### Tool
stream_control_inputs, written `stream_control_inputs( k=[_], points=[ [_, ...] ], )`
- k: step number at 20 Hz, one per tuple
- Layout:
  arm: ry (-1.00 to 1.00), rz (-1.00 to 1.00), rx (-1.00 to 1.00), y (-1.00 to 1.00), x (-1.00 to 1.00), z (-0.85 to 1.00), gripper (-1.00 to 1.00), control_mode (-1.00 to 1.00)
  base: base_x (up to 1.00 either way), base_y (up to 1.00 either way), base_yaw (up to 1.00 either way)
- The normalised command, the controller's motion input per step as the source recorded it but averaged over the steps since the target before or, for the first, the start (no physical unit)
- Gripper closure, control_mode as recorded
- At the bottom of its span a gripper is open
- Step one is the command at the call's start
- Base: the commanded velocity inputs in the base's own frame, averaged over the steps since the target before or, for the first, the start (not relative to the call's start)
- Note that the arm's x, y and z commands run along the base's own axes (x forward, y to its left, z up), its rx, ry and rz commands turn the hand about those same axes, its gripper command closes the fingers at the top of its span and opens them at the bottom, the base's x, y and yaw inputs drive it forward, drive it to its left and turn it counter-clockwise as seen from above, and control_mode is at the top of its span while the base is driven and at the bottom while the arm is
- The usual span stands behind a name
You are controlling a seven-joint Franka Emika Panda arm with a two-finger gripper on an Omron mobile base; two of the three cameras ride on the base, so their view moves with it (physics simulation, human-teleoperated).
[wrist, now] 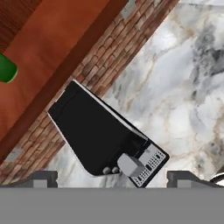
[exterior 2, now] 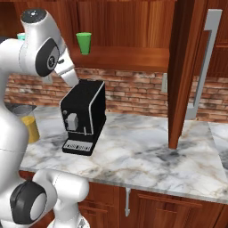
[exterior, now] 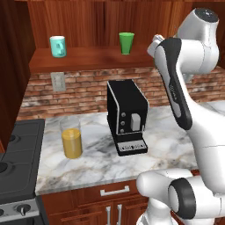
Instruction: There is a tray on the dining counter. Grab the cup, mug, and pitcher and place them on the tray. The pitcher may be placed next to the tray if it cannot fit the tray.
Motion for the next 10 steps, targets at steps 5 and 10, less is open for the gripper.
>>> stream_control_inputs(
  k=[5, 10],
  points=[
    [-0.20, -0.18, 0.21, -0.01, 0.00, 0.19, -1.00, -1.00, 0.00, 0.00, 0.00],
    [-0.21, 0.00, 0.17, -0.07, 0.00, 0.02, -1.00, -1.00, 0.00, 0.00, 0.00]
  ],
)
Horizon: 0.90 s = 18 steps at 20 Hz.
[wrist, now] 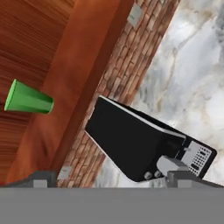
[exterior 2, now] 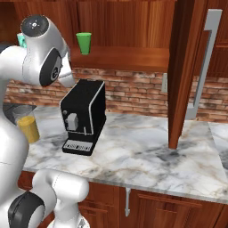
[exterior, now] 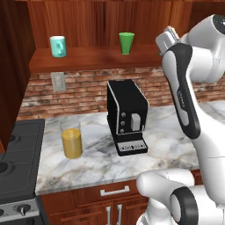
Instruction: There is a tray on the dining counter. Grab the cup, mug, and pitcher and place them on the tray. The pitcher may be placed next to the tray if it cannot fit the tray.
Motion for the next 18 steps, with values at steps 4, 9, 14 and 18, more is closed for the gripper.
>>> stream_control_inputs(
  k=[4, 9, 14, 18],
  points=[
    [-0.13, 0.00, 0.16, 0.00, 0.00, 0.27, -1.00, -1.00, 0.00, 0.00, 0.00],
    [-0.01, 0.00, 0.10, 0.00, 0.00, 0.64, -1.00, -1.00, 0.00, 0.00, 0.00],
    [0.00, 0.04, 0.05, -0.10, 0.00, 0.42, -1.00, -1.00, 0.00, 0.00, 0.00],
    [-0.01, 0.09, 0.01, -0.05, 0.00, 0.02, -1.00, -1.00, 0.00, 0.00, 0.00]
  ],
)
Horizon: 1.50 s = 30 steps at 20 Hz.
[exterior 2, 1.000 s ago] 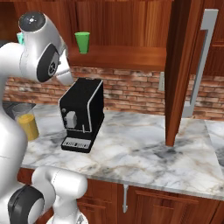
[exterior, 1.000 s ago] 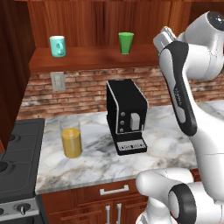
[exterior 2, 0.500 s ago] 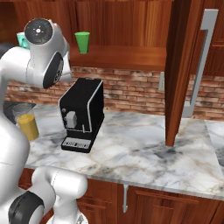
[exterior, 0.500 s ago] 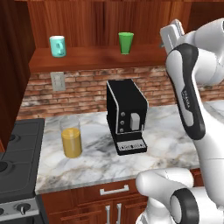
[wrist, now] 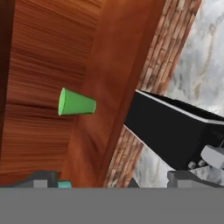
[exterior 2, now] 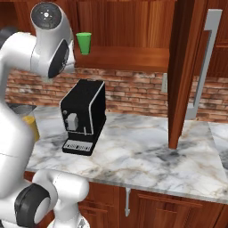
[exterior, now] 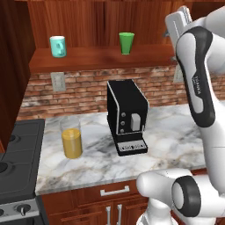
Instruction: There is a tray on the dining counter. Grab the cup, mug, and pitcher and place them on the tray. The pitcher may be placed next to the tray if it cannot fit the tray.
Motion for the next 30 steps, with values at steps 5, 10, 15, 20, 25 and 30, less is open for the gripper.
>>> stream_control_inputs(
  k=[5, 10, 15, 20, 25, 30],
  points=[
    [-0.08, 0.09, 0.01, 0.00, 0.00, -0.06, -1.00, -1.00, 0.00, 0.00, 0.00],
    [-0.11, 0.03, 0.05, 0.00, 0.00, -0.18, -1.00, -1.00, 0.00, 0.00, 0.00],
    [-0.02, 0.00, 0.05, 0.01, 0.04, -0.03, -1.00, -1.00, 0.00, 0.00, 0.00],
    [0.00, 0.00, 0.00, 0.10, 0.25, 0.00, -1.00, -1.00, 0.00, 0.00, 0.00],
    [0.00, 0.00, 0.00, 0.00, 0.48, -0.01, -1.00, -1.00, 0.00, 0.00, 0.00],
    [0.02, 0.00, 0.00, 0.00, 0.52, -0.16, -1.00, -1.00, 0.00, 0.00, 0.00]
  ],
)
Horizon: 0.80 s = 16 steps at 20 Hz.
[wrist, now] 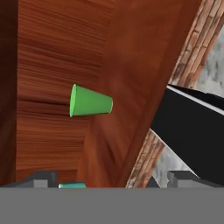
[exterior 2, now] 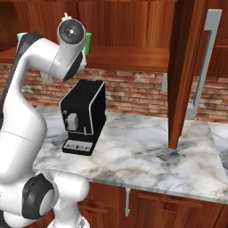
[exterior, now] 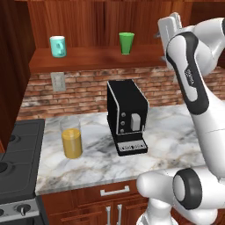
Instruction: There is a tray on the dining counter. Grab the cup, mug, and pitcher and place them on the tray. The pitcher may be placed next to the tray if it cannot fit the tray.
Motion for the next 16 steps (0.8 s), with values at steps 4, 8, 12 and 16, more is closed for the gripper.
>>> stream_control_inputs(
  k=[4, 8, 12, 16],
  points=[
    [0.03, 0.00, 0.00, 0.00, 0.40, -0.17, -1.00, -1.00, 0.00, 0.00, 0.00],
    [0.00, 0.00, 0.00, 0.00, 0.29, -0.09, -1.00, -1.00, 0.00, 0.00, 0.00],
    [0.00, 0.00, 0.00, 0.00, 0.27, 0.00, -1.00, -1.00, 0.00, 0.00, 0.00],
    [0.00, 0.00, 0.00, 0.00, 0.29, 0.00, -1.00, -1.00, 0.00, 0.00, 0.00]
  ],
)
